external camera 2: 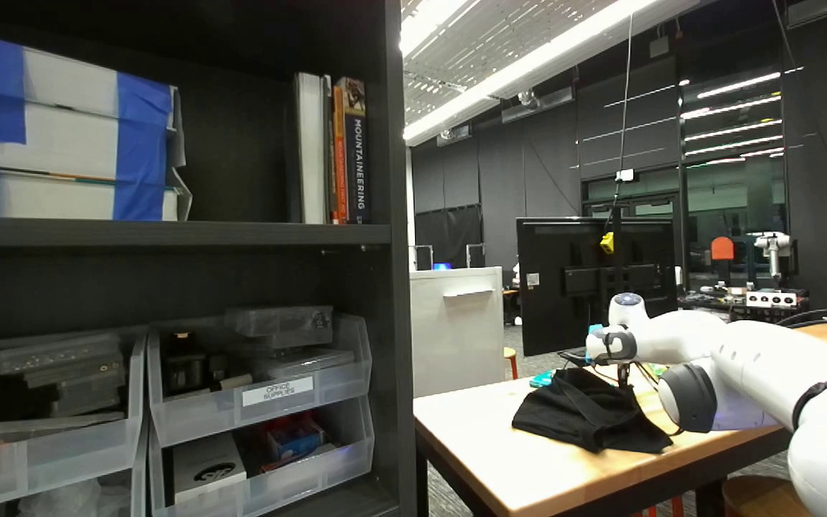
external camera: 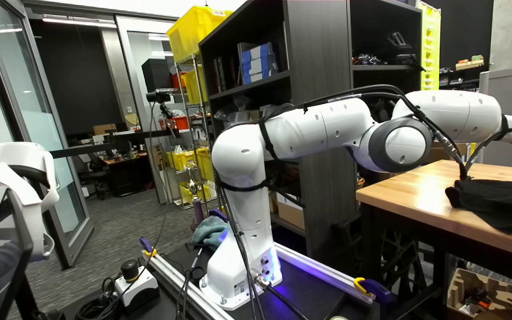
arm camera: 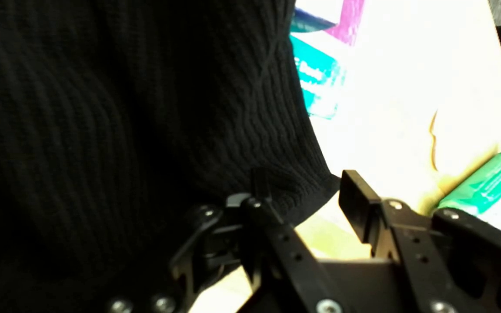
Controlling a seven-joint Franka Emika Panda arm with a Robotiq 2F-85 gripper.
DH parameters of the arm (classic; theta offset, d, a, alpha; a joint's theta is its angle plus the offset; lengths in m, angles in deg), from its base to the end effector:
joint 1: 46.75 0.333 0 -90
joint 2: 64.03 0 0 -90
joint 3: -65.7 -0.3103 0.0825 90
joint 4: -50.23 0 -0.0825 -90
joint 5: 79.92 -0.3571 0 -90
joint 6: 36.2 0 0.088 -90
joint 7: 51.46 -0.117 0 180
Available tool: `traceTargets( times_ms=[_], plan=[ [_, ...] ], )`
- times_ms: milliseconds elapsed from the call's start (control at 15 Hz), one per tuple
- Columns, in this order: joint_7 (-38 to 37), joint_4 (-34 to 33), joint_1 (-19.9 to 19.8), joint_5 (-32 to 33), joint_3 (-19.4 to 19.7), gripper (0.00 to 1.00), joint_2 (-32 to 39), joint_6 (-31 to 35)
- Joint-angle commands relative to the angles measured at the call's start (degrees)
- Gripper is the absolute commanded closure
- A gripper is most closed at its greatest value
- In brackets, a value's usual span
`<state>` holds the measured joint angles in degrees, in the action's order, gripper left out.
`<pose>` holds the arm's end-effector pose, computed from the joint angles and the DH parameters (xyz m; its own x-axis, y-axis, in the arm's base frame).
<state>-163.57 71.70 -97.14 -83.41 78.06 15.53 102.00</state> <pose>0.4942 -0.6637 0.2851 -0.9406 -0.3283 -0.0861 -0.2091 0.7603 -0.6150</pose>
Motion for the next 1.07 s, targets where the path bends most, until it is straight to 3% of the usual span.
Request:
traceTargets(
  times_ms=[0,267,667,1000],
  plan=[
    [0.39,-0.97,-0.65,0.38,-1.15,0.22,0.40,-0.32],
    [2.76,-0.76,-1.98,-1.44,-4.10,0.01,-0.29,0.19],
    [12.08,0.31,-5.10,-8.20,-12.93,0.00,-1.35,4.76],
    [21.58,0.06,-8.22,-14.72,-20.10,0.00,-1.71,3.70]
  ],
)
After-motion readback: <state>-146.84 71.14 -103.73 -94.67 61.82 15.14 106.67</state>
